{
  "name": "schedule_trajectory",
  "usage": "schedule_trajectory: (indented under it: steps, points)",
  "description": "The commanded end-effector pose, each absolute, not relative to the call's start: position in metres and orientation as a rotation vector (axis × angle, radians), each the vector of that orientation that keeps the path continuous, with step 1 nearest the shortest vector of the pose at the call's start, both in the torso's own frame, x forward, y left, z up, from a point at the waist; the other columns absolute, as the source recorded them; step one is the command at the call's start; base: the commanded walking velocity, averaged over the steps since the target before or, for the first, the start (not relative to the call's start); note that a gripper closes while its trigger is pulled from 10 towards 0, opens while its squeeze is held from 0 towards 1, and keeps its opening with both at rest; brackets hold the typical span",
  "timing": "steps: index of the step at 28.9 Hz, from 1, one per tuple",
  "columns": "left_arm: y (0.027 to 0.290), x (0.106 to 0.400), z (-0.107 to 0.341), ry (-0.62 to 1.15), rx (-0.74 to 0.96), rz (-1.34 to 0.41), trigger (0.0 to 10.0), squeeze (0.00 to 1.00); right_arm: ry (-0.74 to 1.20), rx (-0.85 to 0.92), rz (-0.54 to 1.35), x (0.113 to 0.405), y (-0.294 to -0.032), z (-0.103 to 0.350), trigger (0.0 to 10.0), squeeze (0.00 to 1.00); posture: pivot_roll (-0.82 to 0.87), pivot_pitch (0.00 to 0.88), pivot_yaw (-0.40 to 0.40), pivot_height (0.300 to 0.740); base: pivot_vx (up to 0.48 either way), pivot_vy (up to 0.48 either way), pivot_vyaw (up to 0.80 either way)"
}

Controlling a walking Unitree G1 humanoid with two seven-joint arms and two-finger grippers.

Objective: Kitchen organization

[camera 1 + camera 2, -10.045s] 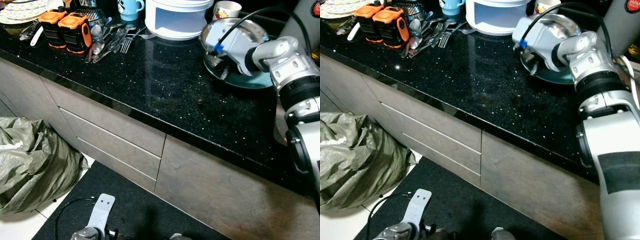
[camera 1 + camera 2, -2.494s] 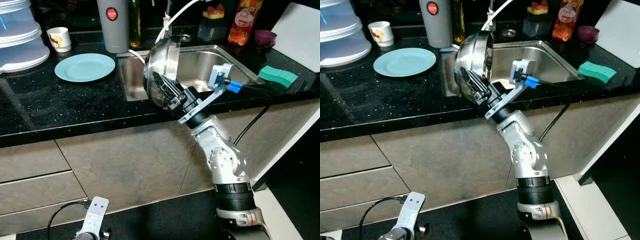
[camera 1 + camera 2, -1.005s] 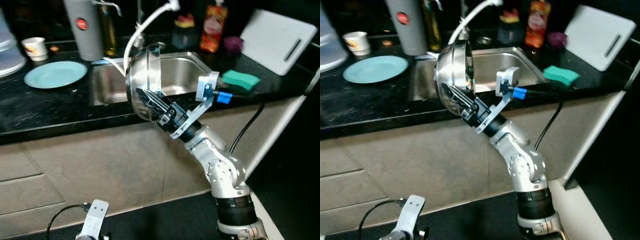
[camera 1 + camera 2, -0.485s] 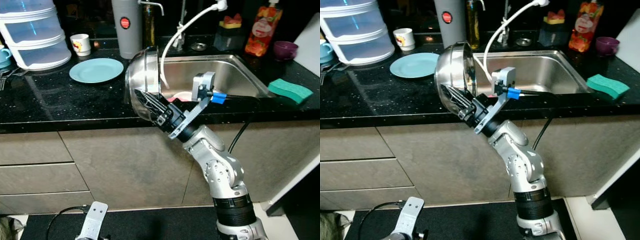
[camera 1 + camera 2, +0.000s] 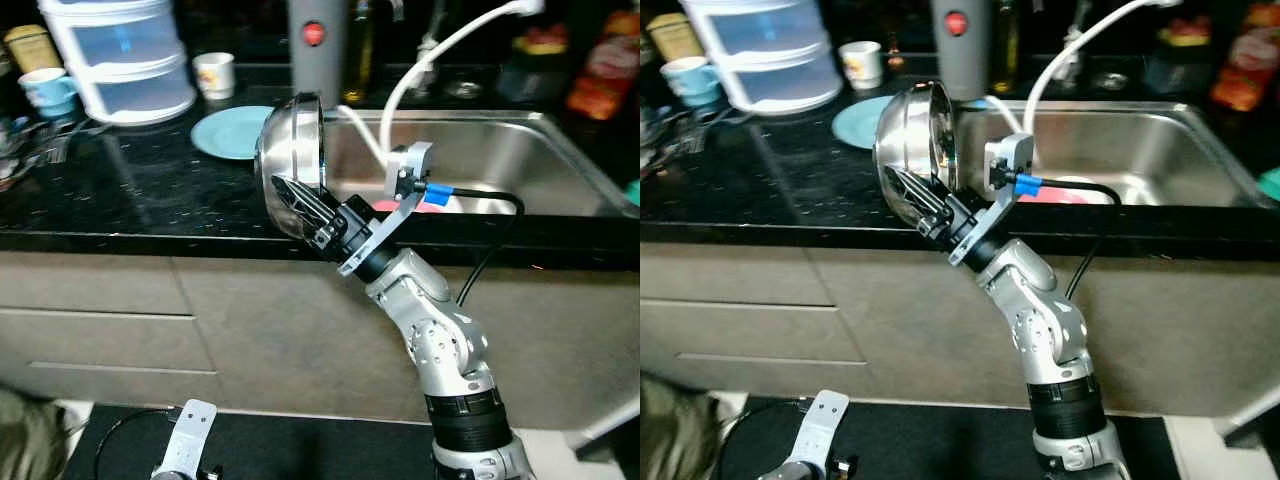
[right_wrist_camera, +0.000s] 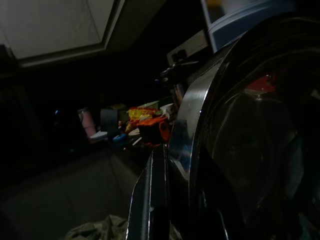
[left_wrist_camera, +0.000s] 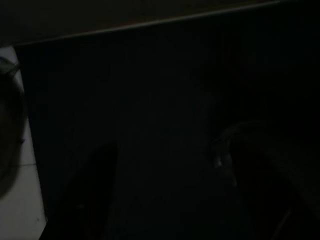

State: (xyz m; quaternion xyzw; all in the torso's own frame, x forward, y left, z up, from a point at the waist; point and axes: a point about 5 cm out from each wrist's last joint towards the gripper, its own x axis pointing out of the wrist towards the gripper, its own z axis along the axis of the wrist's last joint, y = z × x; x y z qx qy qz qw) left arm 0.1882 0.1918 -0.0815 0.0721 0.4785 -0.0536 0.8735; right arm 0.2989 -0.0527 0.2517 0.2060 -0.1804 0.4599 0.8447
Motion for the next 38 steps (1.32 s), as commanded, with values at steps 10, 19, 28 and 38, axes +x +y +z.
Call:
schedule_trajectory:
  steps: [10,19,28,38]
  points:
    - [0.192,0.188,-0.081,1.004,0.144,-0.129,10.0,0.00,-0.392,0.458,0.891,0.306,-0.055,0.256,10.0,0.00,0.04,0.000,0.005,0.740,0.000,0.000,0.55]
    - [0.192,0.189,-0.081,0.987,0.130,-0.101,10.0,0.00,-0.386,0.468,0.859,0.308,-0.057,0.256,10.0,0.00,0.04,0.000,0.003,0.740,0.000,-0.156,0.00]
    - [0.191,0.191,-0.080,0.972,0.110,-0.109,10.0,0.00,-0.441,0.482,0.750,0.316,-0.070,0.265,10.0,0.00,0.04,0.000,0.001,0.740,0.000,0.000,0.00]
    - [0.190,0.190,-0.080,0.986,0.116,-0.128,10.0,0.00,-0.486,0.472,0.655,0.323,-0.081,0.275,10.0,0.00,0.04,0.000,0.001,0.740,0.000,-0.281,0.00]
